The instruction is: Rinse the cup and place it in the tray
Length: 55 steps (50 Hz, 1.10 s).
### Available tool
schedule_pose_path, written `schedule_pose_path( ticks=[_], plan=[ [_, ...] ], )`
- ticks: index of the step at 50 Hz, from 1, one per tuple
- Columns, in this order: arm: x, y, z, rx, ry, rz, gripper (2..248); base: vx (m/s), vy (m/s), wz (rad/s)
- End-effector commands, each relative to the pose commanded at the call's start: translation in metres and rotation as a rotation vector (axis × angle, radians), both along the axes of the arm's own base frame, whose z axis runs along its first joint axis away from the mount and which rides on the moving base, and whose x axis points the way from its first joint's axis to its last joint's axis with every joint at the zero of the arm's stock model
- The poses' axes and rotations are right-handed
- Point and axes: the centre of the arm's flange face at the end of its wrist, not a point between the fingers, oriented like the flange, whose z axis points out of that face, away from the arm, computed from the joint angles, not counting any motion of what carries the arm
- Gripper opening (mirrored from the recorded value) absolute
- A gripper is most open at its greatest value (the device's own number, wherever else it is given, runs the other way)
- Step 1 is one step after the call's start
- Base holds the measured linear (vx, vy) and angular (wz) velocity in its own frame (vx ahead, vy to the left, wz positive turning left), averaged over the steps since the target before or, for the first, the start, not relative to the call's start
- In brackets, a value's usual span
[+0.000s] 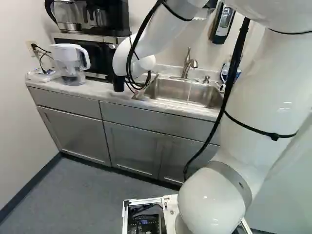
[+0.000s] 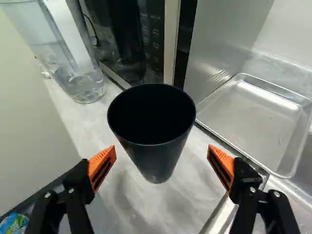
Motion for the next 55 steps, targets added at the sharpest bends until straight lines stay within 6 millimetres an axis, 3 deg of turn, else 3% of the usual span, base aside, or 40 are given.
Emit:
schedule_pose_path(
  ticks=[22, 55],
  plan=[
    [0.009, 0.005, -0.013, 0.044, -0.086, 0.000, 247, 0.000, 0.000, 0.000],
    [0.011, 0.008, -0.004, 0.091, -0.179, 0.004, 247, 0.000, 0.000, 0.000]
  ],
)
